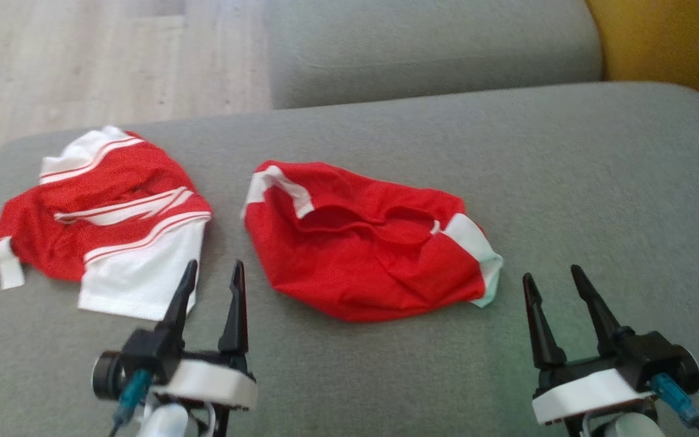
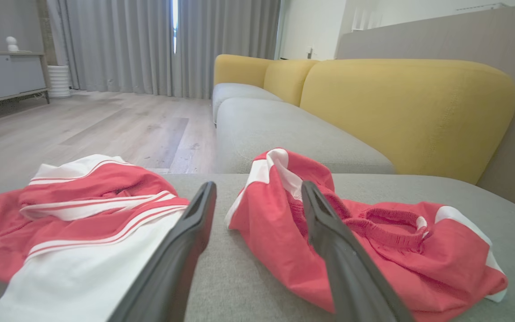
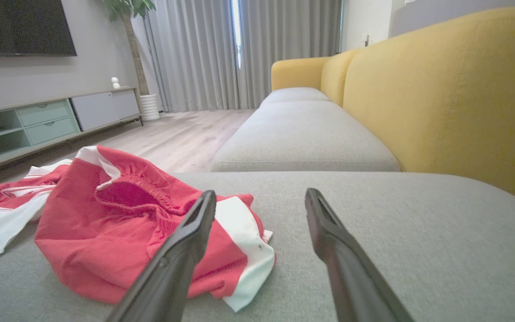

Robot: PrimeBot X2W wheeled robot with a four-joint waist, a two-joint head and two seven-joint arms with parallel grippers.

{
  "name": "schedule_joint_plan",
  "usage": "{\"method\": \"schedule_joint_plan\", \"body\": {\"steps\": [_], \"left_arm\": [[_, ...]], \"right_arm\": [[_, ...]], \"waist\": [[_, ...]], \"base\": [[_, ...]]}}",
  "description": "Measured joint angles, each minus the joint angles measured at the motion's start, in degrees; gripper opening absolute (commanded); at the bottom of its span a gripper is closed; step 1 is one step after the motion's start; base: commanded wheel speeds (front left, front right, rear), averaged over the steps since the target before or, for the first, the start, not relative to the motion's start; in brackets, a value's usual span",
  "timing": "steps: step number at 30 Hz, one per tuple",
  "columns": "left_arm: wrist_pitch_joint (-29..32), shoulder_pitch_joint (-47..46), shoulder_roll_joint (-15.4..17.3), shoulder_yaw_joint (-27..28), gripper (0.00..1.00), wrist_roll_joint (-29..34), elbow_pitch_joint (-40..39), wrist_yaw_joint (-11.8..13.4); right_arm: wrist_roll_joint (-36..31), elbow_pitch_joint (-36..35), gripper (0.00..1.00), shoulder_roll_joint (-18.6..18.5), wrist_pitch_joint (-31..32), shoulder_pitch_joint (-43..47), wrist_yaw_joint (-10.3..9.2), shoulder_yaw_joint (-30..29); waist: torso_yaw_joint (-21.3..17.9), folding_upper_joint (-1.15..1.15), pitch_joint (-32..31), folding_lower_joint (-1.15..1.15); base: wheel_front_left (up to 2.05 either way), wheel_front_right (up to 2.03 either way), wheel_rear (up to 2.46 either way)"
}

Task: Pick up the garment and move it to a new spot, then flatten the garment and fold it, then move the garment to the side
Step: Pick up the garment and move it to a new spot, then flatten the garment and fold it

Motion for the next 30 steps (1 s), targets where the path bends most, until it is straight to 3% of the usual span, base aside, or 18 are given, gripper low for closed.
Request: {"method": "schedule_joint_plan", "body": {"steps": [9, 15, 21, 30], "left_arm": [[-0.2, 11.1, -5.2, 7.9, 1.0, 12.1, -14.0, 0.1], [-0.2, 18.7, -6.5, 9.2, 1.0, 13.7, -13.4, -0.8], [-0.2, 18.9, -6.8, 10.0, 1.0, 16.0, -14.0, -2.6], [-0.2, 18.9, -7.0, 10.7, 1.0, 16.9, -13.7, -3.0]], "right_arm": [[-0.5, 0.3, 1.0, 0.1, 0.1, 3.1, 0.0, -1.3], [-1.1, 0.4, 1.0, 0.2, 0.1, 4.6, 0.0, -1.7], [-1.5, 0.8, 1.0, 0.2, 0.1, 6.1, 0.0, -2.7], [-0.8, 1.4, 1.0, 0.2, 0.1, 6.7, 0.0, -3.5]], "waist": [[4.8, 0.0, -3.7, 0.0], [6.5, 0.0, -5.6, 0.0], [7.8, 0.0, -6.7, 0.01], [7.5, 0.0, -7.1, 0.01]], "base": [[0.0, 0.0, 0.0], [0.0, 0.0, 0.0], [0.0, 0.0, 0.0], [0.0, 0.0, 0.0]]}}
